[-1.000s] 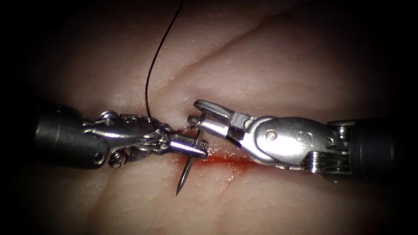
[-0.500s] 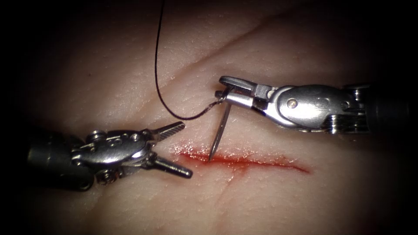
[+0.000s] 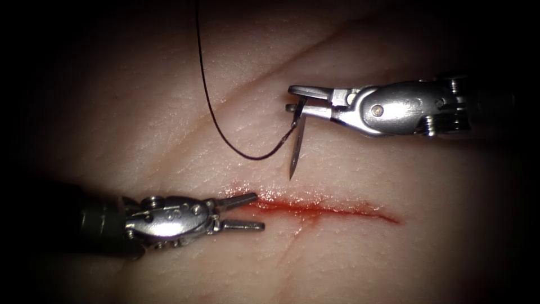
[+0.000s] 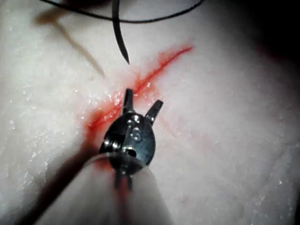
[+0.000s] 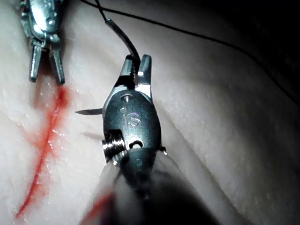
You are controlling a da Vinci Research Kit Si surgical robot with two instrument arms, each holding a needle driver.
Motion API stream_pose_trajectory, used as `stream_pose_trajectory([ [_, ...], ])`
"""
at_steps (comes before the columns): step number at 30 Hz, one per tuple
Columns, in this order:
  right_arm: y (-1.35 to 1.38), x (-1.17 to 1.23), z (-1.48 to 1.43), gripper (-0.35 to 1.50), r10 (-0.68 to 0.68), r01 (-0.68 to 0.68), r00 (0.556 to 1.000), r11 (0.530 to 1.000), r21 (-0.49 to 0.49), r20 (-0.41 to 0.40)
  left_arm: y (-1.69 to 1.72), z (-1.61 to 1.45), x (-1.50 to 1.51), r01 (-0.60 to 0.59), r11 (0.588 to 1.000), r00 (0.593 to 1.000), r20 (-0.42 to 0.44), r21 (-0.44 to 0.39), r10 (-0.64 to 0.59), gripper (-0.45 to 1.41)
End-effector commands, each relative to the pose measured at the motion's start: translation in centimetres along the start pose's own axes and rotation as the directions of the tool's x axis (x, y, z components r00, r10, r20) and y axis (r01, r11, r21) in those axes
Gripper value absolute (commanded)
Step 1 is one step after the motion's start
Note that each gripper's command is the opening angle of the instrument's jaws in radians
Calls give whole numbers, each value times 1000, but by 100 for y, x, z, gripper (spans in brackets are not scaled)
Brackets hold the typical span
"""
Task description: Wound Closure
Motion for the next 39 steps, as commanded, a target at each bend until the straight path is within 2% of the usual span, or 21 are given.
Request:
stream_pose_trajectory([
  [1, -4, -9, 10, -35, -30, 30, 1000, 1000, 5, -3, 0, 9, -8, -1, 1000, 1000, 16, 0, 1, 24],
  [6, -10, -16, 12, -35, -101, 102, 995, 995, 22, -19, -9, 18, -17, -11, 999, 997, 74, 35, 8, 4],
  [9, -12, -14, 16, -35, -139, 140, 989, 990, 20, -43, -11, 24, -36, -60, 996, 985, 163, 71, 48, -8],
  [15, -18, -9, 30, -35, -165, 167, 984, 986, 14, -61, -8, 31, -68, -103, 990, 961, 265, 98, 74, -10],
  [19, -16, -10, 33, -35, -189, 190, 980, 982, 10, -65, -6, 31, -75, -107, 988, 959, 275, 112, 73, -8],
  [29, -13, -18, 31, -35, -248, 249, 966, 969, 2, -66, 14, 27, -68, -107, 988, 958, 279, 115, 71, -5],
  [33, -16, -22, 34, -35, -259, 260, 964, 966, 0, -61, 21, 26, -65, -109, 988, 958, 278, 109, 75, -3],
  [39, -31, -40, 37, -35, -282, 283, 958, 959, 8, -41, 25, 21, -58, -109, 989, 957, 279, 104, 76, -1],
])
